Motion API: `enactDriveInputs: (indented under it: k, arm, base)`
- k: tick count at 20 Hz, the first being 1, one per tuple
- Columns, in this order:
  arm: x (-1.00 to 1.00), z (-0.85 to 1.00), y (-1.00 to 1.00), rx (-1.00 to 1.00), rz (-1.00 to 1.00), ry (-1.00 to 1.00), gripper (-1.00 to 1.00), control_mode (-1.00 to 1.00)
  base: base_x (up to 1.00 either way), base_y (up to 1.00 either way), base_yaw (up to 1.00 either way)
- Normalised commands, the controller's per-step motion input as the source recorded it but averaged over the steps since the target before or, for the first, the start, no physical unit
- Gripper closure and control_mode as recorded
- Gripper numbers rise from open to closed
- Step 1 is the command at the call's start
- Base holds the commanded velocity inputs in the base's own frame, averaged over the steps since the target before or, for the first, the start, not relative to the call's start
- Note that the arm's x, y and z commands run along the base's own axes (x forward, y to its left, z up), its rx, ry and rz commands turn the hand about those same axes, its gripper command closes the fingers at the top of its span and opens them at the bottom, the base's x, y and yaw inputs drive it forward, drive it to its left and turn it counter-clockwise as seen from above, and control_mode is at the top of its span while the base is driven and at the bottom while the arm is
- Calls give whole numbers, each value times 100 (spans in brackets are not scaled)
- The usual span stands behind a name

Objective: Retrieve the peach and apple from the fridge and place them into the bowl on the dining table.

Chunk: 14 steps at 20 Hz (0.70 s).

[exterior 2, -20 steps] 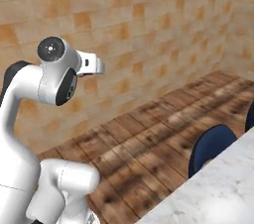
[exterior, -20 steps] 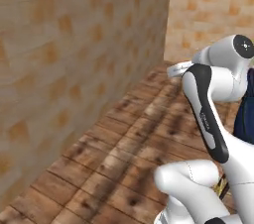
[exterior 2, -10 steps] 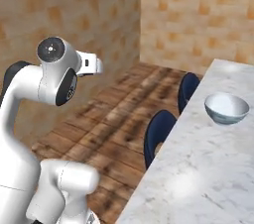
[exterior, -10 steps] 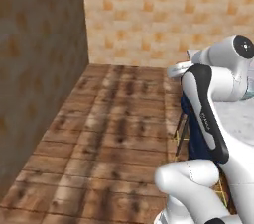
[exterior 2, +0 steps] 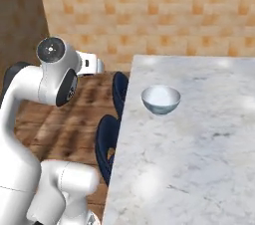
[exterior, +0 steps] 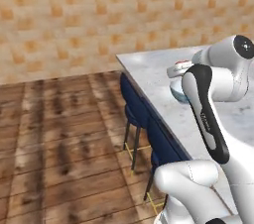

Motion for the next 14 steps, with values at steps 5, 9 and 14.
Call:
enactDriveInputs:
  k: [5,9,14]
  arm:
    - [0,0,0,0,0,0,100,100]
    - [0,0,0,0,0,0,100,100]
    - [0,0,0,0,0,0,100,100]
  base:
    - [67,59,-70]
    - [56,82,-71]
    - [46,81,-71]
